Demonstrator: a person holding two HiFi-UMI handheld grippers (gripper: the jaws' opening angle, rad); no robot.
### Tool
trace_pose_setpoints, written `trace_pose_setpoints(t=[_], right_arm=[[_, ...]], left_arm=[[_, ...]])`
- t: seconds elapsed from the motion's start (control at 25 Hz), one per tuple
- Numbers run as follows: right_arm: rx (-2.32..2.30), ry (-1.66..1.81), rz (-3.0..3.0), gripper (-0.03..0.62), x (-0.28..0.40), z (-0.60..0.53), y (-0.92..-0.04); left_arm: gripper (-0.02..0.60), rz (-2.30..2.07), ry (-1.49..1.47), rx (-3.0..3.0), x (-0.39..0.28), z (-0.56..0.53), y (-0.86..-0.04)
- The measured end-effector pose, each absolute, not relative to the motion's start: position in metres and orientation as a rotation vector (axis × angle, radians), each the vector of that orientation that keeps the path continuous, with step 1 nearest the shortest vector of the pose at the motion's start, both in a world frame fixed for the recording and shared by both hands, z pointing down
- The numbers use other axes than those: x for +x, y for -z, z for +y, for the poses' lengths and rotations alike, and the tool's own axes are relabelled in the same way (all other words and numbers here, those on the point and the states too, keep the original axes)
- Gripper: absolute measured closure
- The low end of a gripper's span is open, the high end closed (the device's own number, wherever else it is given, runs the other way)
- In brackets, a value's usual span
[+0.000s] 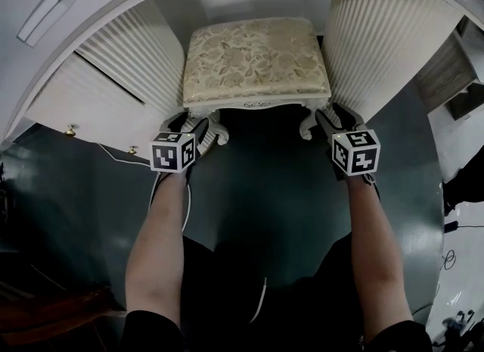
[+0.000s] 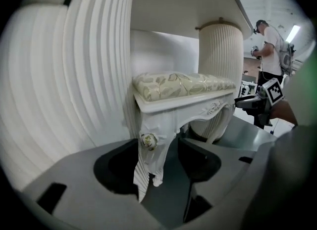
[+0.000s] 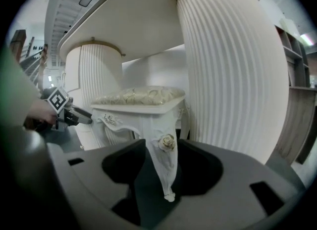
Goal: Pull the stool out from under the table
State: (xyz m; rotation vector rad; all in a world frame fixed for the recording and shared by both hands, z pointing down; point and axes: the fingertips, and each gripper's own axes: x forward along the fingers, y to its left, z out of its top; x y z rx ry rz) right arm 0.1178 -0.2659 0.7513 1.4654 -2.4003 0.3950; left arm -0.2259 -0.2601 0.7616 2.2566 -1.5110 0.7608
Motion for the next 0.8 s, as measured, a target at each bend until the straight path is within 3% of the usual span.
trace_pose_setpoints(t=[0.12,0.28,0.36,0.56,0.8], right_arm=[[1.461,-0.401,-2.408,0.382,0.123,-0.265,-0.748],[1.420,-0.381,-2.426,0.382,0.122,-0.266,-0.749],[1.403,-0.387,-2.445,0.381,0.118,-0.265,-0.751],[1.385,-0.410,-2.506,0.375,0.112,-0.267,-0.748],[1.374,-0.383,-2.504,0.368,0.110,-0.270,-0.750]], left_arm=[[0.341,-1.549,-0.688,2.197,-0.235,-0.248,-0.733],[0.373,-1.732,-0.093,1.882,-0.261,-0.233,-0.705],[0.390,-1.787,0.017,1.844,-0.259,-0.232,-0.702],[0.331,-1.823,-0.295,2.027,-0.232,-0.243,-0.725],[0.308,-1.794,-0.576,2.170,-0.233,-0.253,-0.756]])
